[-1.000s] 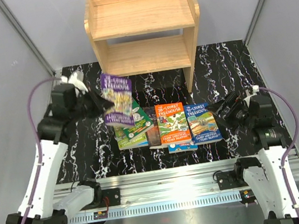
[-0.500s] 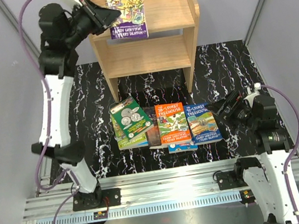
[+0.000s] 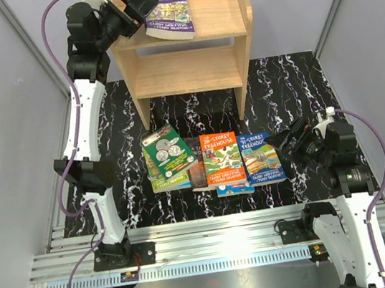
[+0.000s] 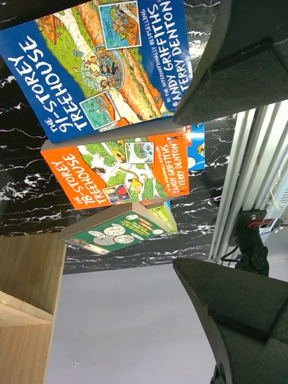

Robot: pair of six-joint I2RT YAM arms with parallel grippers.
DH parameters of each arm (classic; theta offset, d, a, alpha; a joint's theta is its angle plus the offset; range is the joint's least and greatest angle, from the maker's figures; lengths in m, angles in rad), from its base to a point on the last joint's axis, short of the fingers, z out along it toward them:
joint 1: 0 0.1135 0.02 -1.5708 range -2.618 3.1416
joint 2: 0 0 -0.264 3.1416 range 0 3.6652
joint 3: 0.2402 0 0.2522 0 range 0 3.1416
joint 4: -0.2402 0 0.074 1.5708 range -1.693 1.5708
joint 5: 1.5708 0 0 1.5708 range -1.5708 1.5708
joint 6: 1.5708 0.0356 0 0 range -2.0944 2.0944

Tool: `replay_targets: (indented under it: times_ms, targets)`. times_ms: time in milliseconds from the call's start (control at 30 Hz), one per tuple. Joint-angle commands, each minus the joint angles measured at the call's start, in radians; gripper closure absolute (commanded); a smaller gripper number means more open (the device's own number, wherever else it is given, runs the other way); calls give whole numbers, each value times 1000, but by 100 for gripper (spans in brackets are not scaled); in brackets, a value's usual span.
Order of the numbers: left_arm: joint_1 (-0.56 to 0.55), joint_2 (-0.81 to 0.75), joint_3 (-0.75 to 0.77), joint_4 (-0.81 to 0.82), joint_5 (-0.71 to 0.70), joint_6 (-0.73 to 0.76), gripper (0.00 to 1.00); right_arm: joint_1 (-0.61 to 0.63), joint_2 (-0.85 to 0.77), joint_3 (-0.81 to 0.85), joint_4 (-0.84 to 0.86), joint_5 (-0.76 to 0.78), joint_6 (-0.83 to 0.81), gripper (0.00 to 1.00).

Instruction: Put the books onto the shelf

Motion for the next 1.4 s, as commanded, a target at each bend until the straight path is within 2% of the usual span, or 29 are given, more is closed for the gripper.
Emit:
replay_targets:
  times_ms: [0,133,233,267,367,400,467,500,567,600,733,833,933,1200,1367]
  targets:
    - [50,-92,18,43,-20,-24,1,3,15,21,25,4,-19,0]
    - [48,-194,-64,11,-4,-4,1,3,38,8,61,8,-5,0]
    - [47,-288,-116,-144,-35,95,1,3,62,9,56,19,-12,0]
    - [45,-347,-173,-246,-111,134,1,3,65,8,59,24,-13,0]
    - [42,-484,-312,-411,-321,264,1,3,81,0,65,28,-13,0]
    - [42,-519,-457,-426,-352,289,1,3,85,-2,65,30,-12,0]
    - [42,-604,-605,-466,-397,320,1,3,94,-6,67,31,-10,0]
    - [31,-632,-776,-459,-403,326,1,3,96,-8,65,30,-10,0]
    - [10,-700,-975,-395,-411,341,1,3,98,-17,67,28,-1,0]
    - [-21,-716,-1141,-370,-415,347,1,3,98,-19,64,28,2,0]
    - [-52,-692,-1368,-301,-396,324,1,3,85,-19,38,30,5,0]
    - [-71,-672,-1469,-235,-348,300,1,3,71,-11,9,34,-4,0]
    - [-94,-640,-1494,-175,-343,284,1,3,58,1,-23,44,-15,0]
    - [-136,-486,-1470,-127,-349,263,1,3,29,37,-105,71,-45,0]
    - [-162,-371,-1408,-218,-440,283,1,3,18,53,-143,96,-58,0]
